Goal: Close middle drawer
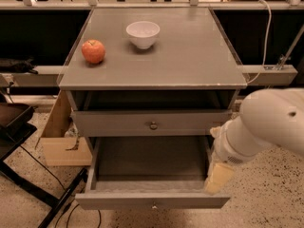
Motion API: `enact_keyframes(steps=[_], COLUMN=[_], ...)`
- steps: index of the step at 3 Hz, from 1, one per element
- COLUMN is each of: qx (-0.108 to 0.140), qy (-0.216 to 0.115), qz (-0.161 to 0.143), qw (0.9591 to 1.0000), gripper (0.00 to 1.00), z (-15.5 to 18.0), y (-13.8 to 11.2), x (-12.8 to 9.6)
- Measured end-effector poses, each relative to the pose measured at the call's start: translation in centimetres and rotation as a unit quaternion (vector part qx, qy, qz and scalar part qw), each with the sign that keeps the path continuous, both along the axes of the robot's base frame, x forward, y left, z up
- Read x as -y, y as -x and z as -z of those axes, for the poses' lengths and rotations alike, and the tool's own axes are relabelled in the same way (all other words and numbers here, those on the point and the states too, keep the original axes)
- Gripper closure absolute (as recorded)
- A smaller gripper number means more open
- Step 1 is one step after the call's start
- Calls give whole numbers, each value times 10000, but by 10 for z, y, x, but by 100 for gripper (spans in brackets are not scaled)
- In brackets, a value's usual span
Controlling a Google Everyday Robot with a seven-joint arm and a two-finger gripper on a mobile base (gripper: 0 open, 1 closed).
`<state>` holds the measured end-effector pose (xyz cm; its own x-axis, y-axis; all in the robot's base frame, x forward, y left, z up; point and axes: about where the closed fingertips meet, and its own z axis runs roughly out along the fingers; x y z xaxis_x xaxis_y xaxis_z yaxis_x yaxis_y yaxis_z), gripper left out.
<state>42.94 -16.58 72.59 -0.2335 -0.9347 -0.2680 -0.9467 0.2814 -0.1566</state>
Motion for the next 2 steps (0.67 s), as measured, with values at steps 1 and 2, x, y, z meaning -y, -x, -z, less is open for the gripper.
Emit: enact_keyframes(steps=[1, 2], qx=[-251, -141], qy=[-288, -384], qz=[379, 565], qw=[9986, 9976], gripper=[0, 0], z=[80, 87], y=[19, 16], x=[-14, -16])
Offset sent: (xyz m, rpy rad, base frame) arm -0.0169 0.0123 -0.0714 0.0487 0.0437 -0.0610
